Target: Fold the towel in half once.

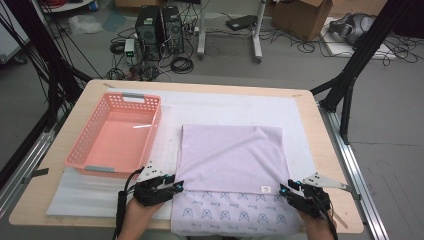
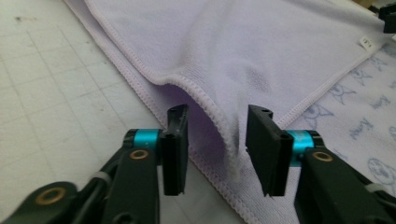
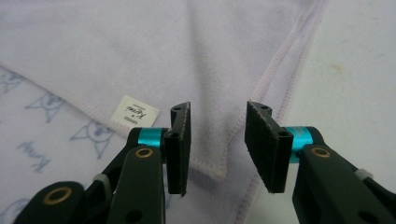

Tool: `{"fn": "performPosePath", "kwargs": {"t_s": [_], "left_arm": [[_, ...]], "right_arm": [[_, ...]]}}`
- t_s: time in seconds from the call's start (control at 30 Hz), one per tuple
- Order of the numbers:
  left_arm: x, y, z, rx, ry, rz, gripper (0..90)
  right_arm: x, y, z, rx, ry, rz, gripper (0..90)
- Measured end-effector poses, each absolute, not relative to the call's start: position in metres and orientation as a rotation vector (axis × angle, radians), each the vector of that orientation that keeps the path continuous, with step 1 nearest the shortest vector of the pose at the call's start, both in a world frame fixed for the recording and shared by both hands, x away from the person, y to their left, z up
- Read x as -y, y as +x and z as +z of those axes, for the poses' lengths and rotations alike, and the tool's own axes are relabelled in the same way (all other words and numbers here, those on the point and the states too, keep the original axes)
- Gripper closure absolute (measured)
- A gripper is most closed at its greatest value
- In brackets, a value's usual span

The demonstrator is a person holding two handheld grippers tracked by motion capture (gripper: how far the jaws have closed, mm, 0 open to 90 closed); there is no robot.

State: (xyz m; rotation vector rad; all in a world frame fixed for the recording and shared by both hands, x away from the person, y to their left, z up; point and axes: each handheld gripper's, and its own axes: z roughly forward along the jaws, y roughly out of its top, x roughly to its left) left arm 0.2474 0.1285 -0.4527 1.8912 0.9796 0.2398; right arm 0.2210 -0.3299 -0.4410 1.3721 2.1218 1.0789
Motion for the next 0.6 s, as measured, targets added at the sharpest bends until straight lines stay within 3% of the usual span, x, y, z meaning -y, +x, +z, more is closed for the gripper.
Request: {"fn": "performPosePath", "kwargs": {"t_s": [0.07,0.17,0.2,0.6], "left_arm": [[-0.127,0.248,-0.453,-0.981,1.918,0.245,77.9],[-0.128,0.246,-0.452,-0.975,1.907,0.258,85.9],[-0.129,0.244,-0.451,-0.977,1.897,0.257,86.3],[-0.138,0.221,-0.431,-0.900,1.804,0.137,87.1]], "right_arm": [[0.328,0.227,-0.446,-2.148,1.390,1.035,63.1],[0.329,0.230,-0.446,-2.172,1.402,1.053,82.7],[0.329,0.230,-0.445,-2.176,1.381,1.046,84.4],[0.341,0.201,-0.425,-2.190,1.349,1.078,85.7]]}}
